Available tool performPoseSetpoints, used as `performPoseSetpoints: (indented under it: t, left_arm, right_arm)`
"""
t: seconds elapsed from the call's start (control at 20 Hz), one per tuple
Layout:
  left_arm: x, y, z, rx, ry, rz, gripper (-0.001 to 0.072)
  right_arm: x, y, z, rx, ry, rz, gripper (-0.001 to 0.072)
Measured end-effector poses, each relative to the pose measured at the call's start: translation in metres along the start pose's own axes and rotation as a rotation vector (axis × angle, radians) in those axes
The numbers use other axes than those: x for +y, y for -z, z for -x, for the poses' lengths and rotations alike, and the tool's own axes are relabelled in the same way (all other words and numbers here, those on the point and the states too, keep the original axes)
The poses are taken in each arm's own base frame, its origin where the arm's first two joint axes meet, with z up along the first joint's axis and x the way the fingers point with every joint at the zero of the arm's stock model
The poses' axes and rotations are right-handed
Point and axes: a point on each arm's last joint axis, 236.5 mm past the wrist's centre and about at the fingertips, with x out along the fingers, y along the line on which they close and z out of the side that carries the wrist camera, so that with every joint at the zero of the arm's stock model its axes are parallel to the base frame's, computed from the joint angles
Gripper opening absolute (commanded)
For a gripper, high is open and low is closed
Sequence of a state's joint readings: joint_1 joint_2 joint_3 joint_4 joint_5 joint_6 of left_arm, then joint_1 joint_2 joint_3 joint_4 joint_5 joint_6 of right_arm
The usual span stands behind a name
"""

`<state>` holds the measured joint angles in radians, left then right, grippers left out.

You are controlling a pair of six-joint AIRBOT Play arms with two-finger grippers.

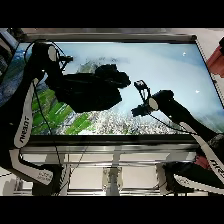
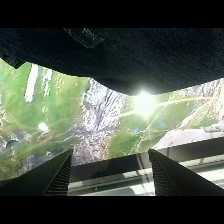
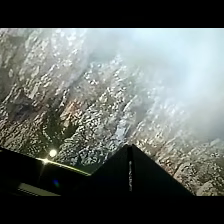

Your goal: Fold the clothes and pants, and hang the long-sleeved shirts on hangers.

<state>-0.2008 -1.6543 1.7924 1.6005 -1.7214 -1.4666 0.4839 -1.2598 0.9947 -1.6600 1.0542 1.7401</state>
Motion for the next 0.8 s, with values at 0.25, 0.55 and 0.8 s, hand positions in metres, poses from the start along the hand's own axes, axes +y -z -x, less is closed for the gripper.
performPoseSetpoints:
  t: [0.25,0.55,0.8]
  left_arm:
    - [0.0,0.0,0.0,0.0,0.0,0.0,0.055]
    - [0.0,0.0,0.0,0.0,0.0,0.0,0.055]
    - [0.0,-0.002,0.0,-0.006,-0.001,0.0,0.055]
  right_arm:
    - [0.0,-0.006,0.0,-0.026,-0.001,0.007,0.0019]
    - [0.008,-0.05,0.005,-0.211,-0.033,0.007,0.027]
    - [-0.015,-0.106,0.008,-0.361,-0.055,-0.106,0.0524]
